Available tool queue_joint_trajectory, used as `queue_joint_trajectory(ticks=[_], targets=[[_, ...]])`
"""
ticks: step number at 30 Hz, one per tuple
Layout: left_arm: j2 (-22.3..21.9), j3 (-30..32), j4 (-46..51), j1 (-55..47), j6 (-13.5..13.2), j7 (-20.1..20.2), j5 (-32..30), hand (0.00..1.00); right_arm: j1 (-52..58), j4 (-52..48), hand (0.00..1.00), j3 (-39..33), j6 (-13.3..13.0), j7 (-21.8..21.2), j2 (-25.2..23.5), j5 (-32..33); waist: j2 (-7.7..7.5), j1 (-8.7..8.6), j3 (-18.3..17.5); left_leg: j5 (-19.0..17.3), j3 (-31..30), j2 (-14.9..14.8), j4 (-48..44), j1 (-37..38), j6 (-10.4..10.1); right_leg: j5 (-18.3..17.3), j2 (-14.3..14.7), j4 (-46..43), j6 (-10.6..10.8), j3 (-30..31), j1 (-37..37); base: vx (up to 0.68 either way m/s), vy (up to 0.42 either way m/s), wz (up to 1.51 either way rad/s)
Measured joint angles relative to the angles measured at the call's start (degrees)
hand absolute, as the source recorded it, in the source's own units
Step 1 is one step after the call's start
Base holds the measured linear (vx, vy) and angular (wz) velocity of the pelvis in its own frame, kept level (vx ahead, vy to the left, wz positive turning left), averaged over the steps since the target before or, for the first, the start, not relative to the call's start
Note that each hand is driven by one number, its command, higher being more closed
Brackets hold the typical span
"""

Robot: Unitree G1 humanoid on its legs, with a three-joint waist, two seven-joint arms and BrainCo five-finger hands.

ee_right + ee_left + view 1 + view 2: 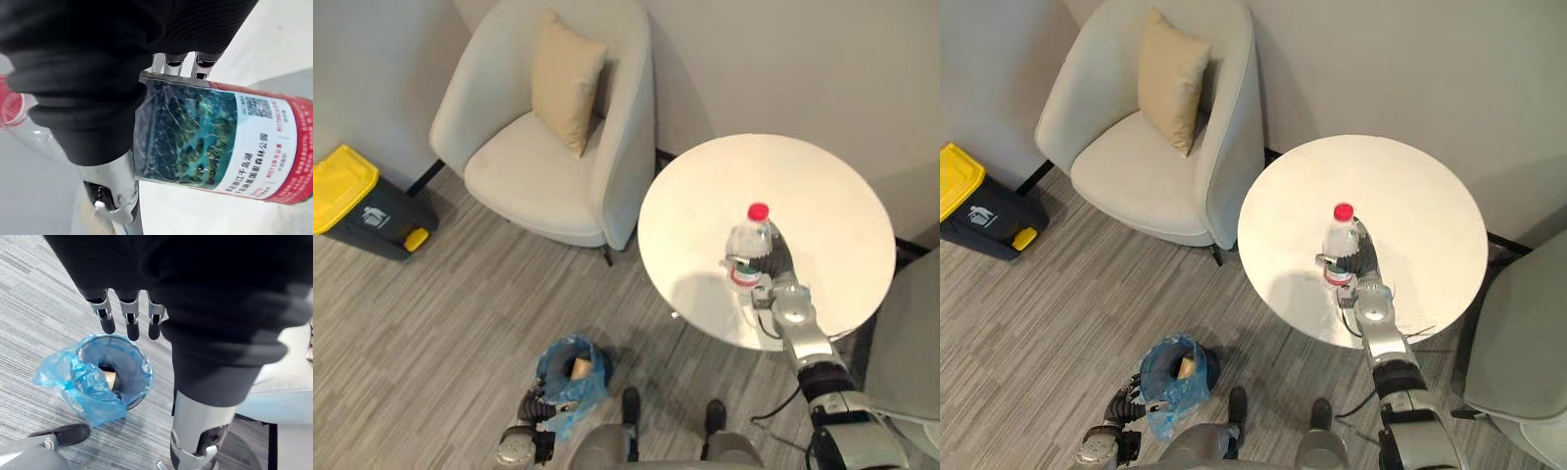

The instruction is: Gather rubbish on tea table into small bin, then transfer packed bag to large trash can.

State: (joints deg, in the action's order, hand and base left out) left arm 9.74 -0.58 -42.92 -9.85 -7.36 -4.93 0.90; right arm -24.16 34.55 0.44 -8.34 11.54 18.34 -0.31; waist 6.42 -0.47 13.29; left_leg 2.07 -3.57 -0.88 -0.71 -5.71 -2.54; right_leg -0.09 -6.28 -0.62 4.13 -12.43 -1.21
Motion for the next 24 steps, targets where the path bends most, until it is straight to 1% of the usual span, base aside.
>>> queue_joint_trajectory(ticks=[2,4,7,12,14,16,17,19,21,22,24], targets=[[0.0,0.0,0.1,0.0,0.0,0.0,0.8,0.00,-0.8,0.6,1.00,0.0,0.0,0.7,0.2,0.7,0.07,0.29,0.6,0.0,-0.8,0.0,0.0,-0.3,0.0,-0.1,0.1,-0.1,-0.1,-0.3,-0.1,-0.05,-0.009,0.15],[0.0,0.0,0.1,0.0,0.0,0.0,0.9,0.00,-0.5,0.6,1.00,-0.1,0.1,0.9,0.2,2.3,0.29,1.03,0.8,0.0,-1.0,-0.1,-0.1,-0.4,0.0,-0.1,0.1,-0.1,-0.1,-0.3,-0.1,-0.06,-0.005,0.04],[0.0,0.0,0.3,0.0,0.0,0.0,1.3,0.00,0.5,-0.6,1.00,-0.1,0.1,0.9,0.2,2.5,0.62,1.14,0.9,-0.1,-1.1,-0.1,-0.1,-0.4,0.1,-0.4,0.1,-0.3,-0.1,-0.2,-0.2,-0.09,0.005,0.03],[-0.3,0.2,0.3,-0.2,0.0,0.0,1.3,0.00,9.3,-14.6,1.00,-0.7,-0.2,0.8,0.1,2.4,0.60,1.02,0.9,-0.1,-1.3,-0.1,-0.1,0.2,0.2,-0.8,0.0,-1.3,0.2,0.1,0.0,-0.06,0.002,-0.01],[-0.6,0.3,0.2,-0.2,0.0,0.0,1.2,0.00,12.1,-20.2,1.00,-1.1,-0.5,0.6,-0.2,1.8,0.57,0.58,0.9,-0.1,-1.3,-0.1,-0.1,0.4,0.2,-0.9,0.1,-1.5,0.4,0.2,0.1,-0.04,-0.002,-0.03],[-1.0,0.3,0.1,-0.2,0.0,0.0,1.2,0.00,14.1,-23.7,1.00,-1.4,-1.6,0.6,-1.1,1.5,0.36,-0.25,0.8,-0.1,-1.5,-0.1,-0.1,0.6,0.2,-0.9,0.1,-1.5,0.4,0.1,0.4,-0.02,-0.002,0.01],[-1.1,0.3,0.1,-0.2,0.0,0.0,1.2,0.00,14.7,-24.9,1.00,-1.4,-1.6,0.6,-1.4,1.2,0.31,-0.28,0.8,-0.1,-1.5,-0.2,-0.1,0.8,0.2,-0.9,0.2,-1.5,0.4,0.0,0.6,0.00,0.000,0.00],[-1.5,0.3,0.1,-0.1,0.0,-0.1,1.2,0.00,17.5,-28.8,1.00,-1.4,-2.2,0.0,-2.4,-0.1,-0.02,-0.42,0.7,-0.1,-1.5,-0.1,-0.1,1.7,0.1,-1.1,0.2,-1.4,0.6,0.0,1.5,0.00,-0.005,0.02],[-1.7,0.3,0.1,-0.2,0.0,-0.1,1.2,0.00,21.4,-34.3,1.00,-0.5,-3.2,-1.4,-4.3,-0.3,-0.85,-0.47,0.2,-0.3,-1.9,-0.2,-0.1,2.2,0.2,-1.9,0.2,-2.1,0.2,-0.2,1.9,-0.01,-0.014,0.07],[-1.7,0.4,0.1,-0.2,0.1,-0.1,1.2,0.00,22.2,-35.1,1.00,0.2,-3.7,-1.8,-4.8,-0.3,-1.12,-0.47,0.1,-0.3,-2.1,-0.3,-0.1,2.2,0.2,-2.0,0.2,-2.4,0.1,-0.4,1.9,-0.01,-0.018,0.11],[-1.8,0.8,0.1,-0.2,0.0,-0.2,1.3,0.00,24.8,-38.1,1.00,2.8,-4.6,-3.1,-6.3,-0.2,-2.45,-0.39,-0.7,-0.3,-3.1,-0.2,-0.4,2.3,0.2,-3.1,0.1,-3.7,0.0,-1.3,2.1,-0.01,-0.023,0.22]])
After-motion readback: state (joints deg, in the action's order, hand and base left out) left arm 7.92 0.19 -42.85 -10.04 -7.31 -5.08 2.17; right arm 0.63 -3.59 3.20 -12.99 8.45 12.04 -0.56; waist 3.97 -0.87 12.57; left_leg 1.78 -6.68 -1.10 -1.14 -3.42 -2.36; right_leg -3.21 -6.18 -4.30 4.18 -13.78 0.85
